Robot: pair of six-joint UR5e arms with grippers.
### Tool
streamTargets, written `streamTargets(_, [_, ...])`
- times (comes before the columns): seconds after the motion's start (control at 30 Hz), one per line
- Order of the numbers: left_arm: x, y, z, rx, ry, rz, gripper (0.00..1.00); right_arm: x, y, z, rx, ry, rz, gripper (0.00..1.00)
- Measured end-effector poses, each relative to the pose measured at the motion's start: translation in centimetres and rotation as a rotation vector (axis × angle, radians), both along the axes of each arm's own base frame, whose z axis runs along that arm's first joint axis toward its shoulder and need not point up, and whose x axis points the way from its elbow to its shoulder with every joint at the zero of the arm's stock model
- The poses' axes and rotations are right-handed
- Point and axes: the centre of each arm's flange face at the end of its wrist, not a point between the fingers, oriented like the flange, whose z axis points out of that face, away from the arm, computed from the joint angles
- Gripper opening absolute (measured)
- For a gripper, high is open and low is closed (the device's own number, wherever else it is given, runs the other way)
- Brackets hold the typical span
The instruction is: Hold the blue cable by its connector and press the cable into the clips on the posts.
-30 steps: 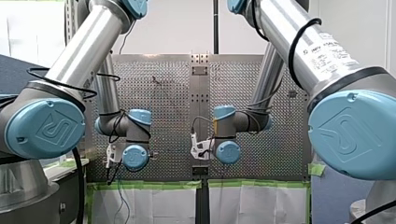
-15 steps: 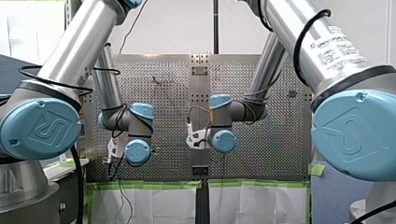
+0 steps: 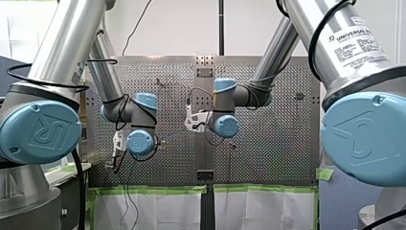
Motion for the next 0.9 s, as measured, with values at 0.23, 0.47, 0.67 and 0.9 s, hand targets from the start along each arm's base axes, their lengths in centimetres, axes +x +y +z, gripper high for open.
streamTargets(0.23, [0.0,0.4,2.0,-0.037,-0.001,-0.005,0.0,1.3,-0.9,1.7,-0.006,-0.007,0.008,0.0])
streamTargets(0.47, [0.3,0.4,4.1,-0.086,-0.01,-0.018,0.0,2.4,-1.3,3.2,-0.013,0.0,0.014,0.0])
streamTargets(0.67, [1.0,1.0,6.3,-0.128,-0.024,-0.013,0.0,3.0,-1.3,3.8,-0.015,-0.003,0.02,0.0])
streamTargets(0.9, [3.3,1.3,10.2,-0.199,-0.077,-0.002,0.0,3.3,-1.3,4.1,-0.016,-0.011,0.031,0.0])
